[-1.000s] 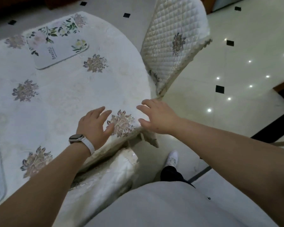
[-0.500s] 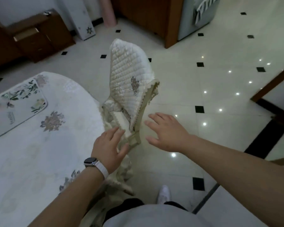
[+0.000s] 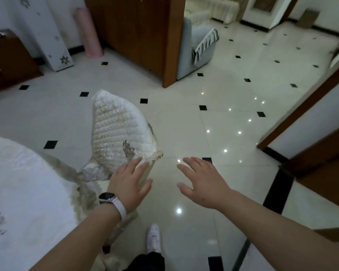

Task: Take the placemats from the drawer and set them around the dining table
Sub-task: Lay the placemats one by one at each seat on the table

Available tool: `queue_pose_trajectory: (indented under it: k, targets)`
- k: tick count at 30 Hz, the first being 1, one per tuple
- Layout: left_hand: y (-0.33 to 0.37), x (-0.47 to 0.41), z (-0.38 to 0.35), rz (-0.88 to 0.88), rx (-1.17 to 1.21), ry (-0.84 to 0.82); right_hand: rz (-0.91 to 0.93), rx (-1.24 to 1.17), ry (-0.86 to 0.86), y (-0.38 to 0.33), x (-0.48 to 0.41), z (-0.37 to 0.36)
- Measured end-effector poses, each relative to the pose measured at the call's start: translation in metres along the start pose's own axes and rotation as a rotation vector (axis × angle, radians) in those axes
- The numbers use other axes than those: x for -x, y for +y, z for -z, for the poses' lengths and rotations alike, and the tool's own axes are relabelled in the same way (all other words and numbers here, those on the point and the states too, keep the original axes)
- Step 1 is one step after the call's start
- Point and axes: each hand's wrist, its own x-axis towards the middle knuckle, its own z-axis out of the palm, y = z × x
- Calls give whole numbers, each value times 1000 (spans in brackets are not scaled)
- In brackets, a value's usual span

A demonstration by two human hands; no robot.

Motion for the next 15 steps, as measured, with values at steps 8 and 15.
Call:
queue_pose_trajectory:
  k: [8,15]
  targets:
    - [-22,-122,15,-107,52,-2,-83,61,39,29,-96,41]
    - [-28,-186,23,-138,7,-5,-88,28,71,48,-143,56]
